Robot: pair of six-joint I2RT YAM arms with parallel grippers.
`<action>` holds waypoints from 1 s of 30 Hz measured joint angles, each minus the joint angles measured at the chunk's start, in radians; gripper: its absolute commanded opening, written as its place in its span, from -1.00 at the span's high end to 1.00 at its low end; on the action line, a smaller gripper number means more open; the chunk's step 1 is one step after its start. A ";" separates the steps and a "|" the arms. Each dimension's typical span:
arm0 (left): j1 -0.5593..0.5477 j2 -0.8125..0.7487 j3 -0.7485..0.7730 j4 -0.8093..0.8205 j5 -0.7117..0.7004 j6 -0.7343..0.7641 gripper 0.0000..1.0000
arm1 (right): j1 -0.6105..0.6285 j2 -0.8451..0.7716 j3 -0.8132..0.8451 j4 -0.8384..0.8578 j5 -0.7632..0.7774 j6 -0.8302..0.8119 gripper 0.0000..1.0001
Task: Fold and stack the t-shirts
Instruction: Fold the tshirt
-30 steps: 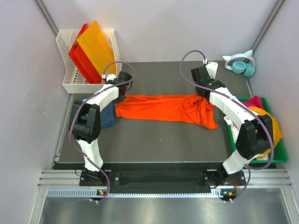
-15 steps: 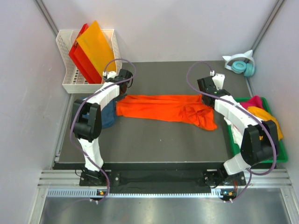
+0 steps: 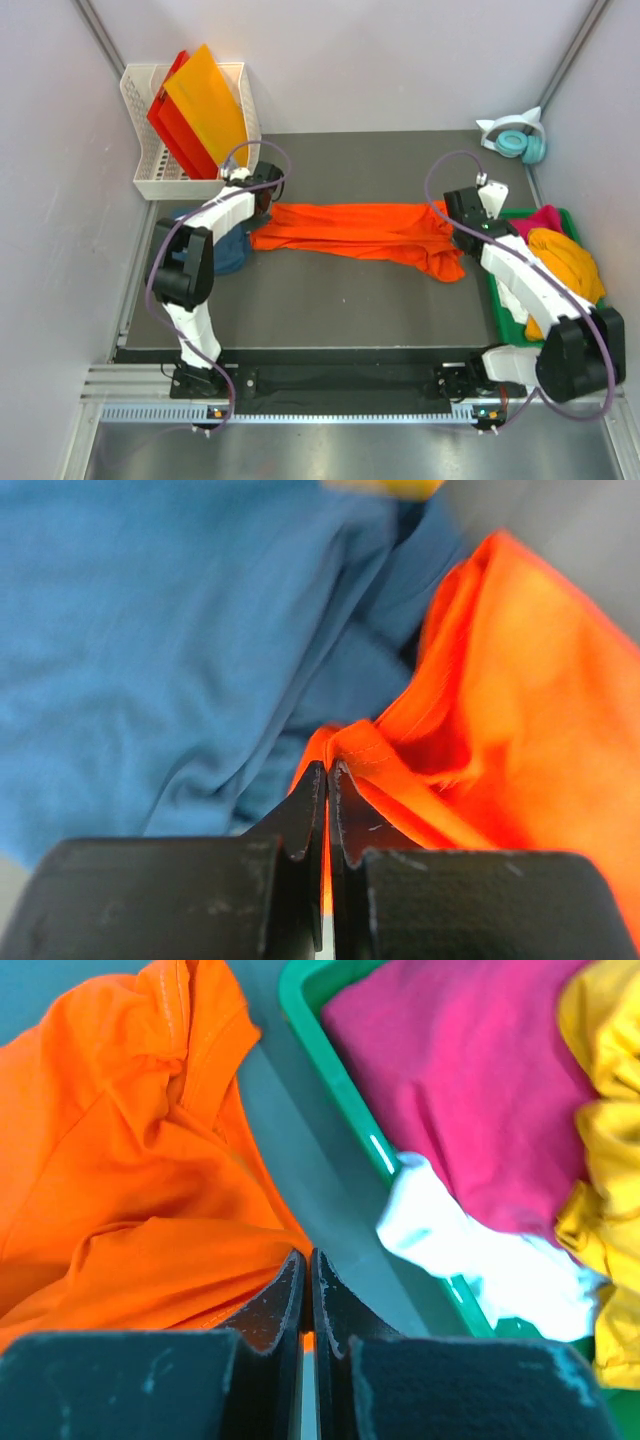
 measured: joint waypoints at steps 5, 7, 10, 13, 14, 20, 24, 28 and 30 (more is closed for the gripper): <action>-0.004 -0.119 -0.085 -0.005 0.017 -0.008 1.00 | 0.002 -0.150 -0.027 -0.022 -0.010 0.003 1.00; -0.004 -0.188 -0.116 -0.006 0.020 -0.014 1.00 | 0.006 -0.187 -0.027 -0.035 -0.012 0.005 1.00; -0.004 -0.280 -0.163 -0.007 0.024 -0.019 1.00 | 0.012 -0.233 -0.042 -0.050 -0.017 0.012 1.00; -0.005 -0.358 -0.220 -0.012 0.030 -0.023 1.00 | 0.029 -0.279 -0.080 -0.080 -0.022 0.027 1.00; -0.005 -0.380 -0.240 -0.016 0.032 -0.026 1.00 | 0.042 -0.290 -0.093 -0.089 -0.022 0.033 1.00; -0.007 -0.483 -0.360 -0.045 0.038 -0.037 1.00 | 0.193 -0.334 -0.127 -0.192 0.022 0.124 1.00; -0.010 -0.557 -0.405 -0.075 0.042 -0.048 1.00 | 0.298 -0.339 -0.127 -0.267 0.066 0.219 1.00; -0.018 -0.629 -0.426 -0.097 0.042 -0.053 1.00 | 0.391 -0.349 -0.127 -0.343 0.100 0.325 1.00; -0.019 -0.659 -0.434 -0.105 0.042 -0.053 1.00 | 0.428 -0.356 -0.127 -0.384 0.118 0.383 1.00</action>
